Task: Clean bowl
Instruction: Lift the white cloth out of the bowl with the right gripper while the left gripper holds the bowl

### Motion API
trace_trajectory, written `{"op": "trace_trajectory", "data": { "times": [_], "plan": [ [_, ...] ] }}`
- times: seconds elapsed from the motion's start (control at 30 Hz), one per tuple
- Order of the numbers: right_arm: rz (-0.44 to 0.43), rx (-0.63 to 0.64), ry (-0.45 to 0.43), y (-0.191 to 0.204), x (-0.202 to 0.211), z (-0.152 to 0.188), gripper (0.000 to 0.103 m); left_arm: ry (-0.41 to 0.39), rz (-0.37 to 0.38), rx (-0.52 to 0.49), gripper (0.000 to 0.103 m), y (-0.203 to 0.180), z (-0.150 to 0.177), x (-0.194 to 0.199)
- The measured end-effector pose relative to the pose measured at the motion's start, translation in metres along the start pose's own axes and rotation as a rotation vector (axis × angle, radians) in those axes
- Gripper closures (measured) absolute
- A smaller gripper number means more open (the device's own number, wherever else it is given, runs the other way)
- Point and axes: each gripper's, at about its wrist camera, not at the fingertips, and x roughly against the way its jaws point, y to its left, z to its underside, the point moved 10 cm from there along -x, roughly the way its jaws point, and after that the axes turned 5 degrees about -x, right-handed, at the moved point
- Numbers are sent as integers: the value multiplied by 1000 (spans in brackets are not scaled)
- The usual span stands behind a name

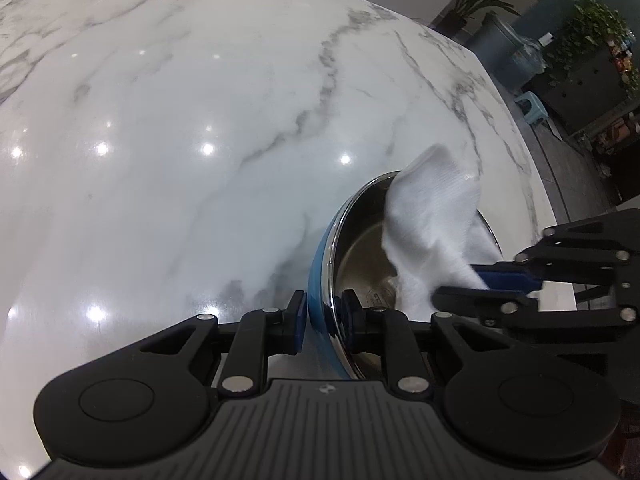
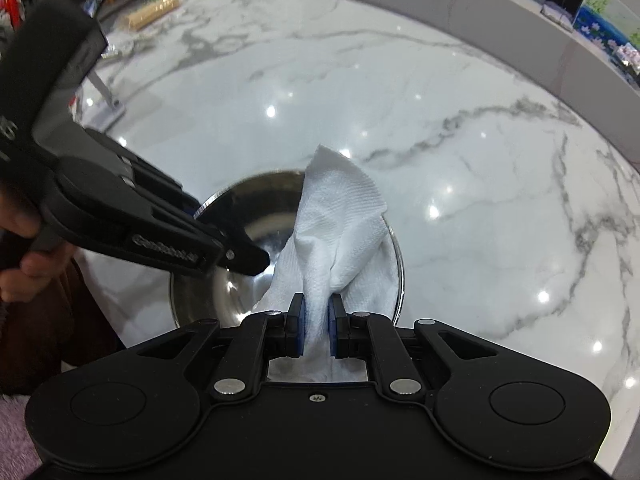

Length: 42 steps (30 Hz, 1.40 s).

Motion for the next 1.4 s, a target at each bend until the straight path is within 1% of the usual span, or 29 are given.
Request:
{"op": "trace_trajectory", "data": {
  "times": [0.17, 0.3, 0.43, 0.5, 0.67, 0.8, 0.87, 1.0, 1.07, 1.1, 1.17, 1.27, 1.37, 1.4],
  "plan": [
    [-10, -29, -63, -4, 17, -6, 94, -4, -43, -3, 80, -1, 0, -1],
    [-16, -53, -103, -11, 24, -11, 94, -9, -78, -11, 80, -3, 1, 1],
    [-29, -75, -153, -16, 33, -15, 94, -13, -97, -7, 80, -3, 2, 3],
    [-43, -97, -184, -20, 36, -18, 94, -17, -110, -3, 80, -2, 1, 5],
    [-113, -191, -262, -35, 44, -20, 94, -48, -151, -18, 80, -2, 0, 9],
    [-226, -339, -336, -54, 52, -13, 94, -88, -153, -34, 80, -4, -1, 13],
    [-315, -436, -376, -63, 54, -7, 94, -113, -148, -49, 80, -7, -1, 14],
    [-449, -583, -418, -77, 51, 2, 94, -171, -120, -69, 80, -12, 0, 18],
    [-519, -676, -435, -88, 47, 10, 94, -184, -111, -71, 80, -12, 1, 19],
    [-539, -715, -441, -94, 45, 13, 94, -186, -108, -71, 80, -12, 2, 19],
    [-517, -761, -442, -105, 40, 21, 93, -192, -106, -74, 80, -13, 3, 20],
    [-446, -803, -430, -120, 33, 31, 93, -202, -105, -79, 80, -14, 1, 18],
    [-339, -774, -383, -124, 24, 36, 93, -203, -104, -76, 80, -14, 3, 18],
    [-316, -761, -368, -123, 22, 38, 93, -203, -104, -75, 80, -14, 4, 18]
  ]
}}
